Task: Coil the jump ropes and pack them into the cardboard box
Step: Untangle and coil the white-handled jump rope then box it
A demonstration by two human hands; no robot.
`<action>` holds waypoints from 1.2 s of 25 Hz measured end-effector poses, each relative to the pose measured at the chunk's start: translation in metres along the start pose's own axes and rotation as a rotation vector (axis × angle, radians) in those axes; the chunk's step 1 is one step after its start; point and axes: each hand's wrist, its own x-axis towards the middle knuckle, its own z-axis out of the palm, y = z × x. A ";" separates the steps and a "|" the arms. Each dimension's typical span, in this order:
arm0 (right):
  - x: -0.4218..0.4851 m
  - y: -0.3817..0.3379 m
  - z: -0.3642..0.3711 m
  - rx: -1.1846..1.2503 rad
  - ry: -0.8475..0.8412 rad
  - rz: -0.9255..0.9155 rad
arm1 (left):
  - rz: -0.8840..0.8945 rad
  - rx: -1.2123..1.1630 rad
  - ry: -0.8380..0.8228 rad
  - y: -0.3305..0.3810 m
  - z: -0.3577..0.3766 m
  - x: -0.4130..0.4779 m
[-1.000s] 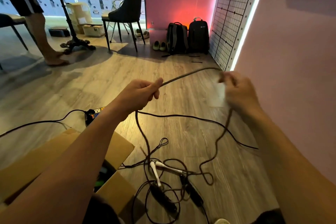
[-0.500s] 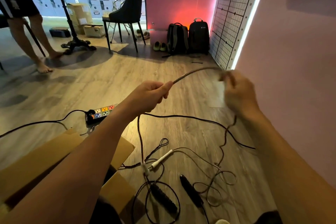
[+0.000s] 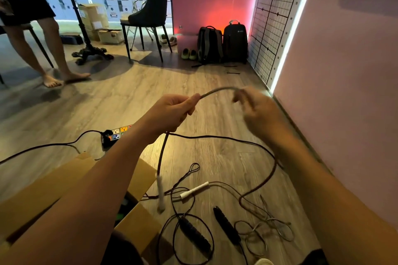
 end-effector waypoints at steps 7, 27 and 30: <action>-0.007 0.036 0.017 -0.368 -0.071 0.076 | -0.036 0.067 -0.049 0.001 0.007 -0.001; -0.015 0.000 0.035 -0.132 -0.534 0.026 | 0.147 -1.570 -0.140 0.000 -0.024 0.002; -0.017 0.001 0.032 -0.195 -0.620 0.014 | 0.235 -1.693 0.277 -0.006 -0.036 0.011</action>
